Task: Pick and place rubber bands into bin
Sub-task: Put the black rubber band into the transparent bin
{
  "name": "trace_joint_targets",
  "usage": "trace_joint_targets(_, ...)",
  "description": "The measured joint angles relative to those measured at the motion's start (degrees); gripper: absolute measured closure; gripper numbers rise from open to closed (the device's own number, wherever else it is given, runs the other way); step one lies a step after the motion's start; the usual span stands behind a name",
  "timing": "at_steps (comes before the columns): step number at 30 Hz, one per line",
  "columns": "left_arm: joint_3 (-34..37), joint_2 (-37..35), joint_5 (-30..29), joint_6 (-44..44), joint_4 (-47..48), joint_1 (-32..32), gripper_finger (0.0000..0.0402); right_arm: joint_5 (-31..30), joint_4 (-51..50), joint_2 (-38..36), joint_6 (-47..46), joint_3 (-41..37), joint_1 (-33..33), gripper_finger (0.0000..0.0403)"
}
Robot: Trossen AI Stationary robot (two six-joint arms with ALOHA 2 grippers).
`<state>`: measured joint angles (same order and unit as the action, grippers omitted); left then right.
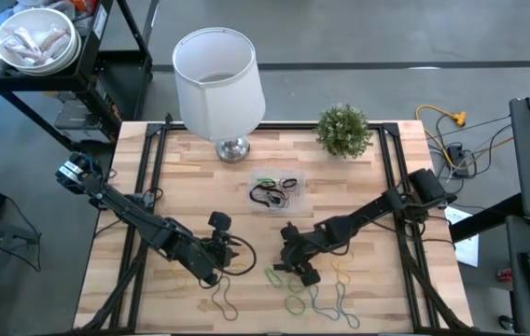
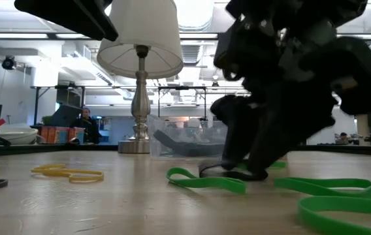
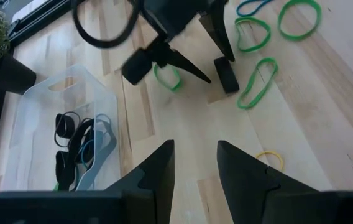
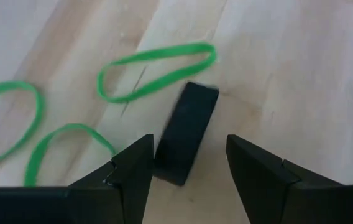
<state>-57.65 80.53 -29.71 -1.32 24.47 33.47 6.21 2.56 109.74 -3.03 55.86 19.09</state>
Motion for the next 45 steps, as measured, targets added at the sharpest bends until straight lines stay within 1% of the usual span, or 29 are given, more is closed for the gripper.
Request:
trace_joint_targets(3, 0.0, 0.0, 0.0, 0.0, 0.0, 0.0, 0.0297, 0.3, -0.8, 1.7, 1.6, 1.8, 0.0, 0.0207)
trace_joint_targets(6, 0.0, 0.0, 0.0, 0.0, -0.1, 0.0, 0.0297, 0.3, -3.7, 2.4, 2.4, 3.9, 0.0, 0.021)
trace_joint_targets(10, 0.0, 0.0, 0.0, 0.0, 0.0, 0.0, 0.0297, 0.3, -5.8, 2.4, 2.7, 5.2, 0.0, 0.0224)
trace_joint_targets(14, 0.0, 0.0, 0.0, 0.0, 0.0, 0.0, 0.0297, 0.3, -5.9, 2.4, 4.6, 5.5, 0.2, 0.0266)
trace_joint_targets(21, 0.0, 0.0, 0.0, 0.0, 0.0, 0.0, 0.0297, 0.4, -8.4, 2.1, 8.0, 5.9, 0.2, 0.0381)
trace_joint_targets(23, 0.0, 0.0, -0.1, 0.0, 0.0, 0.0, 0.0297, 0.3, -8.9, 1.5, 8.1, 6.0, 0.3, 0.0388)
trace_joint_targets(27, 0.0, 0.0, -0.2, 0.1, 0.1, 0.0, 0.0297, -1.0, -10.7, -0.8, 8.2, 6.5, 1.1, 0.0391)
trace_joint_targets(30, 0.0, 0.0, -0.2, 0.1, 0.1, 0.0, 0.0297, -3.8, -11.6, -3.5, 9.4, 6.5, 2.2, 0.0393)
trace_joint_targets(33, 0.0, 0.0, -0.2, 0.1, 0.0, 0.0, 0.0297, -8.1, -12.5, -6.5, 11.7, 6.5, 3.2, 0.0394)
trace_joint_targets(37, 0.0, 0.0, -0.2, 0.1, 0.0, 0.0, 0.0297, -18.1, -13.0, -10.3, 15.1, 6.4, 3.4, 0.0394)
trace_joint_targets(39, 0.0, 0.0, -0.2, 0.1, 0.0, 0.0, 0.0297, -24.3, -12.9, -11.3, 16.8, 6.3, 2.9, 0.0394)
trace_joint_targets(41, 0.0, 0.0, -0.2, 0.1, 0.0, 0.0, 0.0297, -29.2, -12.9, -11.6, 18.4, 6.3, 1.6, 0.0394)
trace_joint_targets(42, 0.0, 0.0, -0.2, 0.1, 0.0, 0.0, 0.0297, -30.6, -13.0, -11.6, 19.1, 6.2, 0.6, 0.0394)
trace_joint_targets(45, 0.0, 0.0, -0.2, 0.1, 0.0, 0.0, 0.0297, -31.3, -12.9, -11.6, 19.8, 6.2, -2.8, 0.0394)
